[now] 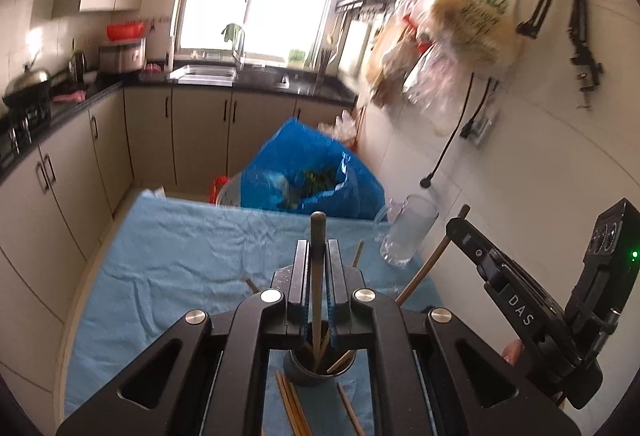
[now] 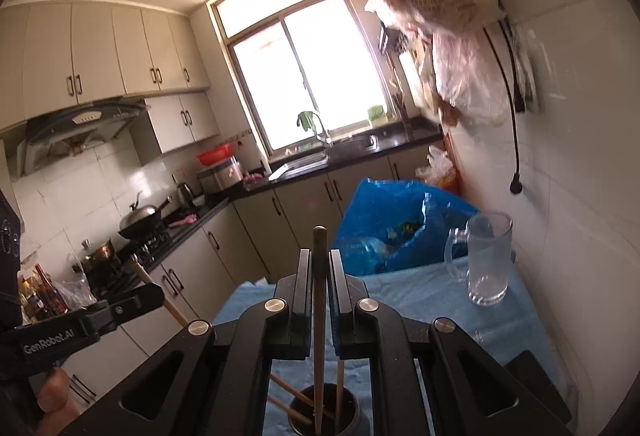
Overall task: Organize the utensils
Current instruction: 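Open the right gripper into the holder while the left gripper releases its chopstick, then return the right gripper to grasp a chopstick while the left grasps another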
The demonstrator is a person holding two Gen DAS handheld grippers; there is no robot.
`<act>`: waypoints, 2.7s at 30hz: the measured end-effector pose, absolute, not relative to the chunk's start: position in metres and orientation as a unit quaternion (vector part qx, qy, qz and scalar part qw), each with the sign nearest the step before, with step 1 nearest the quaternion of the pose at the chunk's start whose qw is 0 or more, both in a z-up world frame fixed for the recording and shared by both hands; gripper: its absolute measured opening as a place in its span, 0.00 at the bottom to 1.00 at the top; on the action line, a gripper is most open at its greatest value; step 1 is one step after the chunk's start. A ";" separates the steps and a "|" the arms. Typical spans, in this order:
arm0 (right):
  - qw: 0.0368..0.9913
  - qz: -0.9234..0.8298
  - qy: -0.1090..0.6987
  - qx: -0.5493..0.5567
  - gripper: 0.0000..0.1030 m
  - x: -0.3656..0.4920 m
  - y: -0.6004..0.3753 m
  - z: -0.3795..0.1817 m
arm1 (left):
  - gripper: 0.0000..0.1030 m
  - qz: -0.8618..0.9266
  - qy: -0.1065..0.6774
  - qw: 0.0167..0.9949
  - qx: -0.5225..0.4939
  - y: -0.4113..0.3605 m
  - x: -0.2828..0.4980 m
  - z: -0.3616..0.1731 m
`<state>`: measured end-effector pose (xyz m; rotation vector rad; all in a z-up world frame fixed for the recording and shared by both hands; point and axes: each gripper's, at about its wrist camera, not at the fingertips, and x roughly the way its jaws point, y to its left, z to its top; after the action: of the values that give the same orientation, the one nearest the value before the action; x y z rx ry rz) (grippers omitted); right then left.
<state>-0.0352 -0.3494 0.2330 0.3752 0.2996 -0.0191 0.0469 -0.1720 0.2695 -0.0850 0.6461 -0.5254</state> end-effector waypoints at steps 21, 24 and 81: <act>0.954 -0.004 0.209 0.214 0.11 -0.021 -0.360 0.196 | 0.22 -0.250 0.353 0.900 -0.055 -0.151 0.054 0.239; 0.953 0.003 0.208 0.221 0.11 -0.041 -0.359 0.195 | 0.27 -0.246 0.352 0.901 -0.056 -0.140 0.041 0.235; 0.869 -0.008 0.459 0.184 0.07 -0.061 -0.341 -0.003 | 0.19 -0.184 0.561 0.807 0.014 -0.135 0.046 0.022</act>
<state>-0.0611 -0.3408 -0.0034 0.3852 0.9609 -0.0159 0.0458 -0.1354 0.0215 0.0308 1.1996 -0.3942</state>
